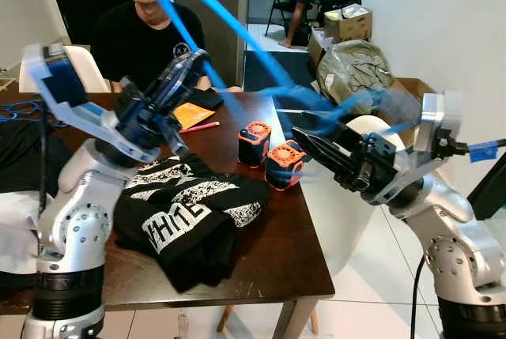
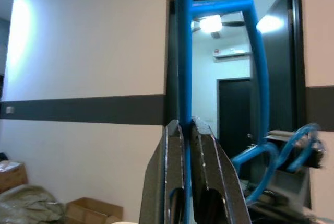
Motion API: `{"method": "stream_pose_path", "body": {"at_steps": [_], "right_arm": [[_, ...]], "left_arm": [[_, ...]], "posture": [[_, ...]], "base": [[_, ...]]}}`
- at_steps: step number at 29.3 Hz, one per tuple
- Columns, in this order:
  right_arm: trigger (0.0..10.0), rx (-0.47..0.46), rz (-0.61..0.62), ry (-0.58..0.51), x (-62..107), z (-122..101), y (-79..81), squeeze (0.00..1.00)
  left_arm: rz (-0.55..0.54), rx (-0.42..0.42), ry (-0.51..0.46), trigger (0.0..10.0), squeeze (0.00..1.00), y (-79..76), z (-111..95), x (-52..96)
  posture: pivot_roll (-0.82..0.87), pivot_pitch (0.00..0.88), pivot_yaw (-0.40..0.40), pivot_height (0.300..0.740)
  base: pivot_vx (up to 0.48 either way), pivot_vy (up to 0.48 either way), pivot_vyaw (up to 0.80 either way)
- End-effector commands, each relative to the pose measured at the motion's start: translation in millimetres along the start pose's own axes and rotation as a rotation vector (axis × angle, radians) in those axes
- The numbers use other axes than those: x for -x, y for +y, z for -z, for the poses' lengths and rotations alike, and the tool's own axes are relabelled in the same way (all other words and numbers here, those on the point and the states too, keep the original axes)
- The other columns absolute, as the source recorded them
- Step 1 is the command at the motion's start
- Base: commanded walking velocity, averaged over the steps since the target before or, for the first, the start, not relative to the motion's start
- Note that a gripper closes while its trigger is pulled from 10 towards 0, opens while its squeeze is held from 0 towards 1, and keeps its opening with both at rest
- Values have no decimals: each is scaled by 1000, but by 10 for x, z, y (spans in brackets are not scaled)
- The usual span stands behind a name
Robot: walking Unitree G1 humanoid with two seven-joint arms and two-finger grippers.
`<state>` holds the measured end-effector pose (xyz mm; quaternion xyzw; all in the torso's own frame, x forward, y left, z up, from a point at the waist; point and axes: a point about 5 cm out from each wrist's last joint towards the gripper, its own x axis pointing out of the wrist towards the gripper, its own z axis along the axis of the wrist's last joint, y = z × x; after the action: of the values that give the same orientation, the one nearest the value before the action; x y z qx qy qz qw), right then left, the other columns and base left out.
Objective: Hang hanger
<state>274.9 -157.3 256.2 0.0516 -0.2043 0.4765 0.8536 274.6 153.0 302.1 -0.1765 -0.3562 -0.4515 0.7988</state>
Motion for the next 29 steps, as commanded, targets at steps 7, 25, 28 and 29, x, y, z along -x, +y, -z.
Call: {"method": "stream_pose_path", "body": {"at_steps": [7,25,28,29], "right_arm": [[10000,-72,88,-90,128,0,-147,0],[10000,-224,-246,-272,193,-182,270,0],[10000,-224,-268,-257,187,-177,295,0],[10000,-218,-287,-215,172,-157,313,271]], "left_arm": [[28,23,-10,0,0,-38,-11,-19],[20,31,-2,0,0,-21,-18,-5],[18,34,-2,0,0,-16,-14,-3],[15,39,-1,0,0,-9,-7,2]], "posture": [[-10,0,-14,740],[-4,0,-4,740],[-6,0,-3,740],[-6,0,-3,740]], "base": [[0,0,0],[0,0,0],[0,0,0],[0,0,0]]}}
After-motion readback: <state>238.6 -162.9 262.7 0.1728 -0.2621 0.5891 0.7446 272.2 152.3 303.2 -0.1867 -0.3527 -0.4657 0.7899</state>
